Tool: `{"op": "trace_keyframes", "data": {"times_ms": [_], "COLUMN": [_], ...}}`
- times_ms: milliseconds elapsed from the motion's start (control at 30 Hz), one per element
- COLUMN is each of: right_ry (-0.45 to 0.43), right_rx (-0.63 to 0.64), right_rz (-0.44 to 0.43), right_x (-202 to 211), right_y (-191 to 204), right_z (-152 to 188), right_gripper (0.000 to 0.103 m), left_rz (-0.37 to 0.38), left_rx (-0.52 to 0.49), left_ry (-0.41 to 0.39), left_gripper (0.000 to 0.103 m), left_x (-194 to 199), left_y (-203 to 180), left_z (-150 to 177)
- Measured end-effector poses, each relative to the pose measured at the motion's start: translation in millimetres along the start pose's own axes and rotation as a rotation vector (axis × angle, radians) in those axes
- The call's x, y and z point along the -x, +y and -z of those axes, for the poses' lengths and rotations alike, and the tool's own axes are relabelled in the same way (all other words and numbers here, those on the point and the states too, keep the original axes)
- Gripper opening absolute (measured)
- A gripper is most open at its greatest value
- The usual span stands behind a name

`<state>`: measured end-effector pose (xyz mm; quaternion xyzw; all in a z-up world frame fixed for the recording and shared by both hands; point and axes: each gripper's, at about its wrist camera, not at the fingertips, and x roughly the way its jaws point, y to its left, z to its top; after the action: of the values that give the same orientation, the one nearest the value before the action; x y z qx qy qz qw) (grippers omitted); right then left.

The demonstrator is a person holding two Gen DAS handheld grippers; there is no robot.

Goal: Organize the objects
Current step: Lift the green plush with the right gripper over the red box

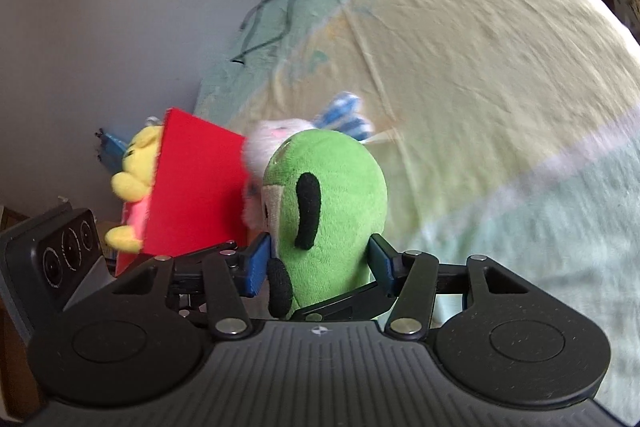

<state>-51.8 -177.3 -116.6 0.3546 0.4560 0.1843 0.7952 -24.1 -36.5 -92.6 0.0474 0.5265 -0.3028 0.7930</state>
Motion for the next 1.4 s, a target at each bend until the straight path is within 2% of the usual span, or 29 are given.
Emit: {"op": "trace_keyframes", "data": {"times_ms": [200,533,933,1067,1167,1400], "right_ry": [-0.090,-0.202,-0.229,-0.217,-0.201,-0.143], "right_rx": [0.106,0.230,0.352,0.345,0.326,0.251], "right_rz": [-0.044,-0.148,-0.264,-0.286,-0.271,-0.161], "right_x": [12,14,-38,-66,-86,-134], "right_y": [49,132,230,252,261,262], "right_z": [10,23,17,11,9,13], "right_gripper": [0.055,0.055,0.055,0.056,0.055,0.055], "left_rz": [-0.016,-0.070,-0.147,-0.186,-0.213,-0.198], "left_rx": [-0.019,-0.067,-0.028,-0.017,-0.010,0.044], "left_ry": [-0.100,-0.291,-0.470,-0.505,-0.518,-0.446], "left_gripper": [0.077,0.077,0.077,0.077,0.077,0.077], "left_x": [45,139,239,260,269,255], "left_y": [6,39,114,142,164,222], "left_z": [8,25,44,46,48,42]}}
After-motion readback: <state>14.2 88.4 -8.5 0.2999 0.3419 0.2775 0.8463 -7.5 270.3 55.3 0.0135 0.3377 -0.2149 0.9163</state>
